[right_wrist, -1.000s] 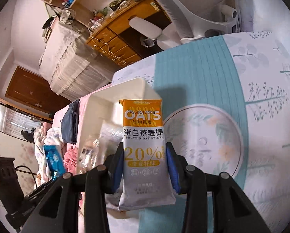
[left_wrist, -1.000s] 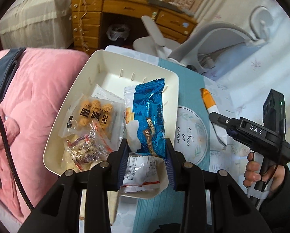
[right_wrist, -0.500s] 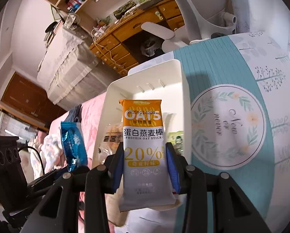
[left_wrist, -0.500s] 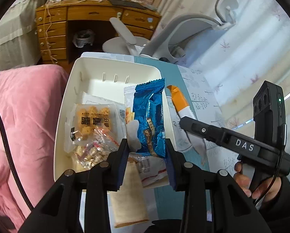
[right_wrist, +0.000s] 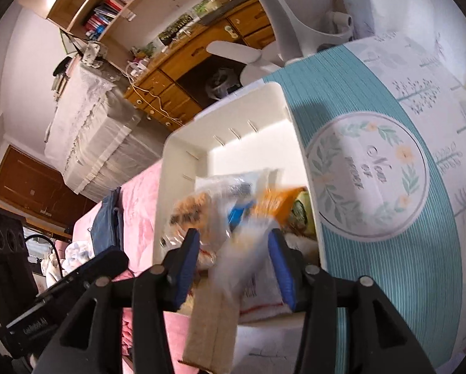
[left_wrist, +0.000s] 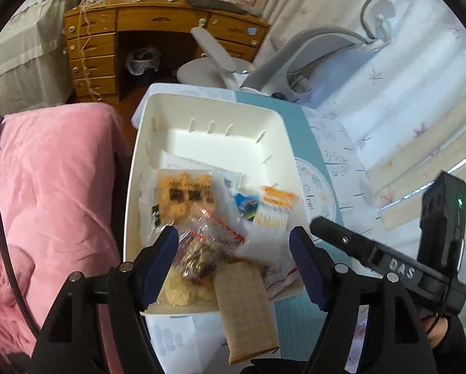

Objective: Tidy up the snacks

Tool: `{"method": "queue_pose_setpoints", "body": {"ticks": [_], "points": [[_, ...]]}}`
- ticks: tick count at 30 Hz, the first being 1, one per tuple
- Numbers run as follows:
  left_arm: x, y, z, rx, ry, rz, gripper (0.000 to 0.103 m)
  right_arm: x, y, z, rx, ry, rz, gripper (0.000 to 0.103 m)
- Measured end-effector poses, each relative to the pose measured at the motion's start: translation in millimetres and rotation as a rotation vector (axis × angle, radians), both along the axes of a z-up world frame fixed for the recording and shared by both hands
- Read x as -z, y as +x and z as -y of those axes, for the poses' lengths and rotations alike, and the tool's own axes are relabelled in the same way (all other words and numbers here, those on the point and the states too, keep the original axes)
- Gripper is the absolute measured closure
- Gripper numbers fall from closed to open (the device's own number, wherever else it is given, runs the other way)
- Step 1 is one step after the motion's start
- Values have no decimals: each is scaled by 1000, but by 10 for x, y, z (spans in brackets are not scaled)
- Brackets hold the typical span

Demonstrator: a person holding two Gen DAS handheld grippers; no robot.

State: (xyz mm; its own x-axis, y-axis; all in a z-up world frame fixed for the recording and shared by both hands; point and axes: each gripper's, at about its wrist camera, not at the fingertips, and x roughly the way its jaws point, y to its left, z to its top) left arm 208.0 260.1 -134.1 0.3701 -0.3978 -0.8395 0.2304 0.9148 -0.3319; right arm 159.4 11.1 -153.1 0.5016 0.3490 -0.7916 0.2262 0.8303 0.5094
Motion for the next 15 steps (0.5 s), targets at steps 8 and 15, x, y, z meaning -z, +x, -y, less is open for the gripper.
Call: {"method": "queue_pose_setpoints", "body": {"ticks": [8,15], "points": [[-25,-353,157,-66,24,13,26,114,-377,139,-40,-14,-55,31],[-30,-827,639,-106,25,9,23,153,-840,590,-87,-47,-103,25]]}}
